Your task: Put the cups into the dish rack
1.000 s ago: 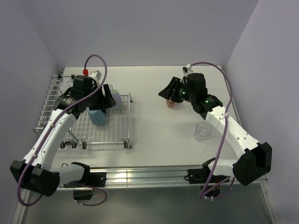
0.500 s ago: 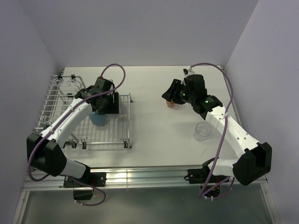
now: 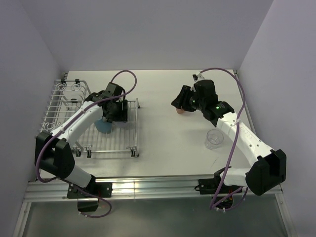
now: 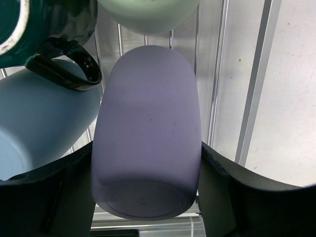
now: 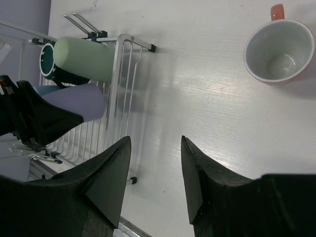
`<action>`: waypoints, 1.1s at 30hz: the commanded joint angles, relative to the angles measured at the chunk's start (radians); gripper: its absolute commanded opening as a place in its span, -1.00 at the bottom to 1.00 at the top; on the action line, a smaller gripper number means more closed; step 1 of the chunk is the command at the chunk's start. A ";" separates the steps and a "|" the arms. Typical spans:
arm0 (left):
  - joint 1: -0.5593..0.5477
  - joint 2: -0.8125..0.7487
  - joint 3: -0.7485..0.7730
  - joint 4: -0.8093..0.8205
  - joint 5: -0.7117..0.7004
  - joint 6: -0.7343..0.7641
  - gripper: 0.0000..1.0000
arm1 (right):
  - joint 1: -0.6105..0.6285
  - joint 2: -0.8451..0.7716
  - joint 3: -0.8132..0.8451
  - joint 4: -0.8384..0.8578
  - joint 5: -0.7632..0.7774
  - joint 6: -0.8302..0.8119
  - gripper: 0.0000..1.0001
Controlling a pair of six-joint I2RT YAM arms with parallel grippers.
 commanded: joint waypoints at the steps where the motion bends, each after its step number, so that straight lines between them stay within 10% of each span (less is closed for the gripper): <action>1: -0.006 0.008 0.037 0.043 -0.012 0.007 -0.86 | -0.002 0.008 0.002 0.011 0.023 -0.020 0.05; 17: -0.014 0.034 0.020 0.064 -0.033 0.003 0.31 | -0.001 0.015 0.010 0.003 0.021 -0.025 0.05; 33: -0.018 0.027 0.006 0.072 -0.053 0.003 0.55 | -0.001 0.018 0.002 0.003 0.023 -0.023 0.05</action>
